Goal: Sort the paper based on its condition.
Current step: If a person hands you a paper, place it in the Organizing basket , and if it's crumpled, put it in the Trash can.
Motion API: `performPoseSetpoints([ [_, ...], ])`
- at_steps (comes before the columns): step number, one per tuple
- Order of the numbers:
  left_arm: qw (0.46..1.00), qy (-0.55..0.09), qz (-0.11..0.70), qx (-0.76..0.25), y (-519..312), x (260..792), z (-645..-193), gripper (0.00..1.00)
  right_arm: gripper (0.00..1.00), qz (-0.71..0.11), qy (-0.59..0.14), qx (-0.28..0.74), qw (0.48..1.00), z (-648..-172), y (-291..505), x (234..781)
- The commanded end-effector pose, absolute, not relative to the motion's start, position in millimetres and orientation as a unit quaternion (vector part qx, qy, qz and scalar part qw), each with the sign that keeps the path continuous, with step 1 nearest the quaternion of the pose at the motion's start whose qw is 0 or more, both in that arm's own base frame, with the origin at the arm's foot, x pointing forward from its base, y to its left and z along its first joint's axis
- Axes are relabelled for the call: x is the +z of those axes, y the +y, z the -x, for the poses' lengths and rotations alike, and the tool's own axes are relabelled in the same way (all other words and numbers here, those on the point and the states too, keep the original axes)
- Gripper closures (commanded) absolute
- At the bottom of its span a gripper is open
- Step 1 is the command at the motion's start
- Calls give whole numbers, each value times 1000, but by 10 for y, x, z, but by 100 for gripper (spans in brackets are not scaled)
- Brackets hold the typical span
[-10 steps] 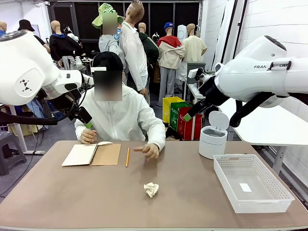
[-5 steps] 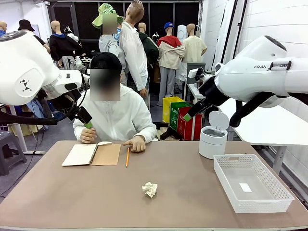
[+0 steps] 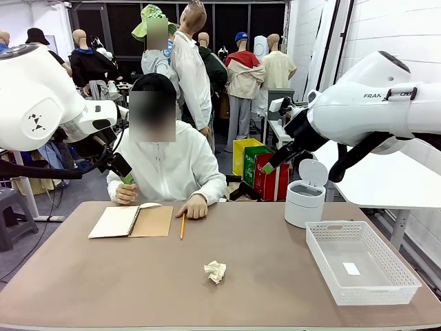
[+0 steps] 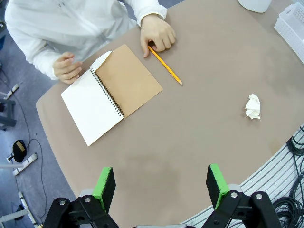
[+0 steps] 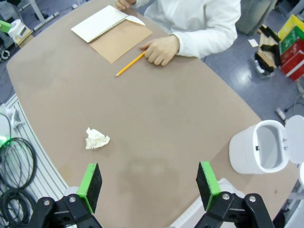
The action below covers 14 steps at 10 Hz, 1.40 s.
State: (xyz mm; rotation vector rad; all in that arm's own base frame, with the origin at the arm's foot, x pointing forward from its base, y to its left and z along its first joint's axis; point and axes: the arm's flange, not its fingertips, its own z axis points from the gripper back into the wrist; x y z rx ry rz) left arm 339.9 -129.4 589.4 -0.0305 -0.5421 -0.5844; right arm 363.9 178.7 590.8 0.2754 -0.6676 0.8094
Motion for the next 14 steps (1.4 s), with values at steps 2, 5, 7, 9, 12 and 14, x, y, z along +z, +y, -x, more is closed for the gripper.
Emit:
performPoseSetpoints([
  [2,921,-265,14,-286,-1285,5903,-3397,0,0,-117,-313,426,841,-3599,2076,5842],
  [5,921,-265,14,-286,-1285,5903,-3397,0,0,-93,-283,488,820,-3579,2530,5479],
  [7,921,-265,14,-286,-1285,5903,-3397,0,0,-88,-264,527,803,-3545,2750,5180],
  [9,921,-265,14,-286,-1285,5903,-3397,0,0,-94,-247,553,790,-3526,2869,4949],
  [12,921,-265,14,-286,-1285,5903,-3397,0,0,-94,-223,558,794,-3478,2864,4869],
  [14,921,-265,14,-286,-1285,5903,-3397,0,0,-91,-227,551,798,-3501,2939,4881],
])
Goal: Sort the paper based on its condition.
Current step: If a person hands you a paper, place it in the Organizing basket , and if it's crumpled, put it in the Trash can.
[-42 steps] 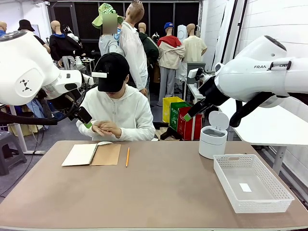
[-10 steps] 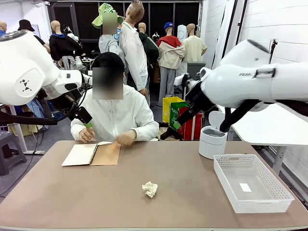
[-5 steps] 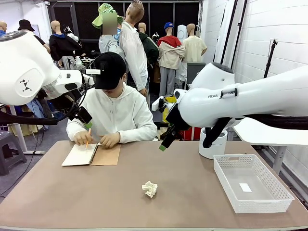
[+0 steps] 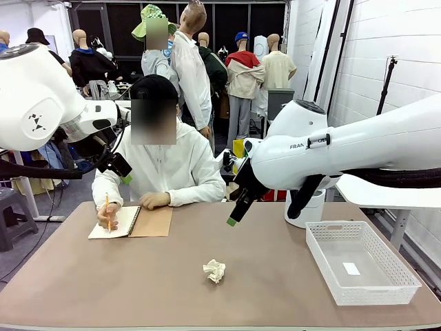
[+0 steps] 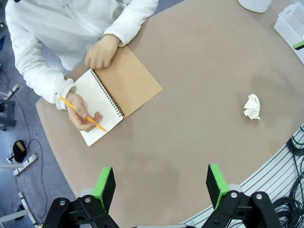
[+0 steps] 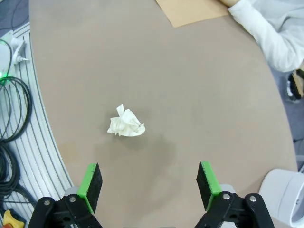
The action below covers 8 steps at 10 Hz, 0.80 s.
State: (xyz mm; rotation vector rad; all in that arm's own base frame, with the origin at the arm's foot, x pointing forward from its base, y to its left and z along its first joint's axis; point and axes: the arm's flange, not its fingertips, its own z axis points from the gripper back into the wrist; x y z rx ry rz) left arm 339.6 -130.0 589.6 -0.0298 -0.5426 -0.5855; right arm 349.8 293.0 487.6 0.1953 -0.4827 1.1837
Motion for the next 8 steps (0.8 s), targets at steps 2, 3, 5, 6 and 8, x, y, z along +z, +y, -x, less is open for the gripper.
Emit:
performPoseSetpoints([
  [2,921,-265,14,-286,-1285,5903,-3397,0,0,-91,-227,551,798,-3501,2939,4881],
  [3,921,-265,14,-286,-1285,5903,-3397,0,0,-91,-227,551,798,-3501,2939,4881],
  [5,921,-265,14,-286,-1285,5903,-3397,0,0,-78,-205,561,798,-3536,3037,4747],
  [6,921,-265,14,-286,-1285,5903,-3397,0,0,-77,-188,569,797,-3531,3138,4567],
  [8,921,-265,14,-286,-1285,5903,-3397,0,0,-61,-173,582,792,-3495,3290,4280],
])
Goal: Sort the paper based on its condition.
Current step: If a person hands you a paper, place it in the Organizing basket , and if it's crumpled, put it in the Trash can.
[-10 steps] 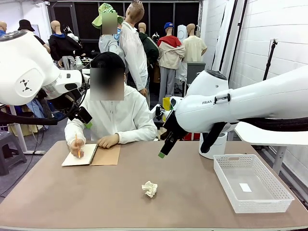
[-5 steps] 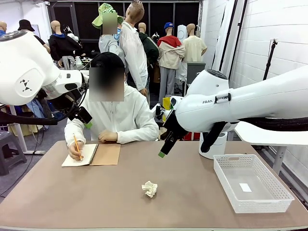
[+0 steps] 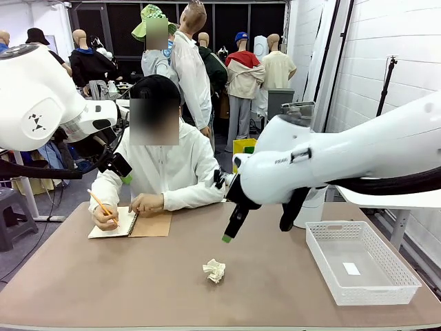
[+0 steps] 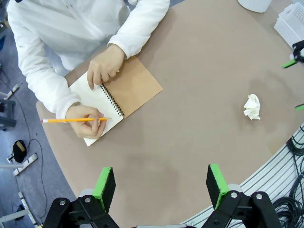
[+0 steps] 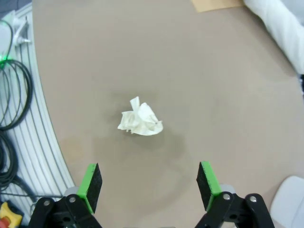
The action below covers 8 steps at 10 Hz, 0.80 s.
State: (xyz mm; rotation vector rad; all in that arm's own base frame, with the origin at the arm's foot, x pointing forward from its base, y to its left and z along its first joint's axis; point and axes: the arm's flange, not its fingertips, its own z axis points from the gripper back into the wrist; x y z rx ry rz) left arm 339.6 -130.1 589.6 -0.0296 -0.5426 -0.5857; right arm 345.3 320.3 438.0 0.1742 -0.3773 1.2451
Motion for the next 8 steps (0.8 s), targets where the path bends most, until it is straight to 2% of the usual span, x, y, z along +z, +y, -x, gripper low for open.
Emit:
performPoseSetpoints([
  [1,921,-265,14,-286,-1285,5903,-3397,0,0,-57,-166,595,784,-3478,3370,4162],
  [8,921,-265,14,-286,-1285,5903,-3397,0,0,-24,-138,642,753,-3483,3727,3531],
])
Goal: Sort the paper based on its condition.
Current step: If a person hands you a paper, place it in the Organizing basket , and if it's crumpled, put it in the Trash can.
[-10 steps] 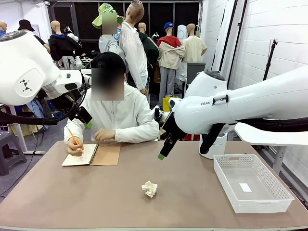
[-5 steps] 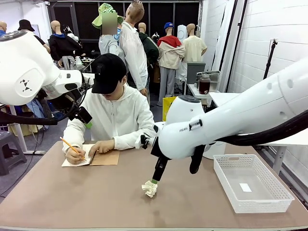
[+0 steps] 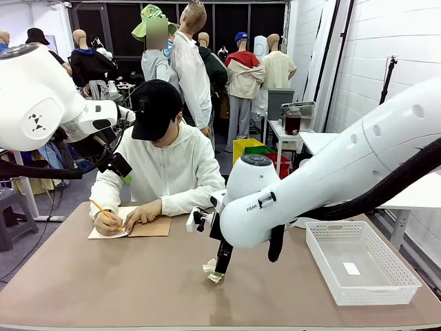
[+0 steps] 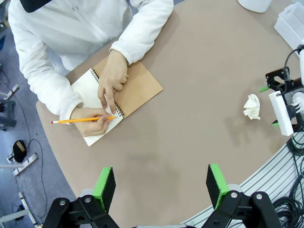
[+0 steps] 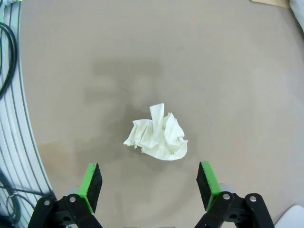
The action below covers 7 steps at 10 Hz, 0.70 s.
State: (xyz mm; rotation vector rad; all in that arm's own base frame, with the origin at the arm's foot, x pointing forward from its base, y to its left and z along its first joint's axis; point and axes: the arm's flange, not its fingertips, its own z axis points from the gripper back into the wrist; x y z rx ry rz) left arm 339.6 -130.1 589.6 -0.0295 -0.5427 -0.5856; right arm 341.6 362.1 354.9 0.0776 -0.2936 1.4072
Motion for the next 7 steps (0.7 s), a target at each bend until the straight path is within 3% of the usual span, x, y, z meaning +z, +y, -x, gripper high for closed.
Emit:
performPoseSetpoints([
  [1,921,-265,14,-286,-1285,5903,-3397,0,0,-25,-137,650,747,-3510,3761,3497],
  [7,921,-265,14,-286,-1285,5903,-3397,0,0,-38,-99,679,726,-3672,3869,3374],
])
